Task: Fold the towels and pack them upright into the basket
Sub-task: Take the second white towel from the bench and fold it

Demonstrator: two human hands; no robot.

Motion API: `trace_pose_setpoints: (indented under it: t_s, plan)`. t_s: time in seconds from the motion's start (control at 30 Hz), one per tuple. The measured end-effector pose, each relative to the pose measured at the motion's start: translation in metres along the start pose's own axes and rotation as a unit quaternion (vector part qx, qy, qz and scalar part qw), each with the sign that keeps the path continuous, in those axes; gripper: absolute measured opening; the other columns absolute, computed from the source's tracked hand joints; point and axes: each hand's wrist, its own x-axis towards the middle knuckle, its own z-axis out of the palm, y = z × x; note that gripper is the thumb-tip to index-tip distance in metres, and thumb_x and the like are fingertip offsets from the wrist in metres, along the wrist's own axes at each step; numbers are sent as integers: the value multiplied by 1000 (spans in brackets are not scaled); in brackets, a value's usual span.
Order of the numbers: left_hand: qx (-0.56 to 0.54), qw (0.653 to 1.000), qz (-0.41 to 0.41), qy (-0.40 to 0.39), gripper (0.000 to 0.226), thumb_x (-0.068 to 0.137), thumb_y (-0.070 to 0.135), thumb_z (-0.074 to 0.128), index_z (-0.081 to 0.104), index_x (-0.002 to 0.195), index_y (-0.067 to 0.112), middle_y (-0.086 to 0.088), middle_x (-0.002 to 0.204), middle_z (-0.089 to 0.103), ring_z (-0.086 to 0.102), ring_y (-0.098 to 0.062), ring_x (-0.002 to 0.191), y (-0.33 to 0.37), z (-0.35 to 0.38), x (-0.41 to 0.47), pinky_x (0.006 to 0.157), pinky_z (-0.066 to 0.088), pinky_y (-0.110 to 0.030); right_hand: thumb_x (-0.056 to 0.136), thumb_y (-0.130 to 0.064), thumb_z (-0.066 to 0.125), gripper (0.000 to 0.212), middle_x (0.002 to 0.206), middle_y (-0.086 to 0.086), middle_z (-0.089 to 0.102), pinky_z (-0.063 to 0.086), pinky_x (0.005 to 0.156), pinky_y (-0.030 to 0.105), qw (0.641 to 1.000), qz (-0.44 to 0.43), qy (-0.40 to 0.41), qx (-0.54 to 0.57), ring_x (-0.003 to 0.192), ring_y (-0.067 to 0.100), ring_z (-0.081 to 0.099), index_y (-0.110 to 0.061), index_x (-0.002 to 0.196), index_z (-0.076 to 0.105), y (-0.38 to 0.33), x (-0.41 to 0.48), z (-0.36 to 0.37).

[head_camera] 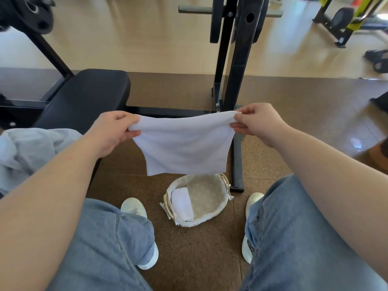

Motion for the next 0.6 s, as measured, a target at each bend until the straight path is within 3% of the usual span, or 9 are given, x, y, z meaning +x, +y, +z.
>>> trace_pose_setpoints:
  t_s: [0.17,0.33,0.5,0.6]
  plan:
    - [5,999,27,36,20,103,27,59,67,119,19,0,121,63,69,-17,107,1,2,-1,93,60,-34,96,-19,73,2,91,2,77,64,72,27,996,-35,69,-40,76,9,77,-18,97,72,1,2,-7]
    - [58,998,0,27,17,104,33,56,66,111,21,-4,119,65,71,-19,103,-6,4,0,95,59,-40,98,-18,68,3,85,3,77,59,56,21,987,-13,9,-160,74,14,77,-16,96,69,6,0,-1]
    - [80,996,-11,46,27,106,37,53,64,122,19,-3,118,66,68,-20,104,-7,10,-1,95,59,-42,98,-24,65,6,91,6,72,63,77,37,975,-18,9,-220,80,20,68,-20,94,67,5,4,2]
    - [107,991,-11,84,23,105,39,51,64,115,22,-3,106,64,62,-22,97,-6,17,-5,91,55,-40,99,-23,66,7,90,3,73,59,65,26,986,9,-12,-168,78,14,69,-19,93,68,2,1,3]
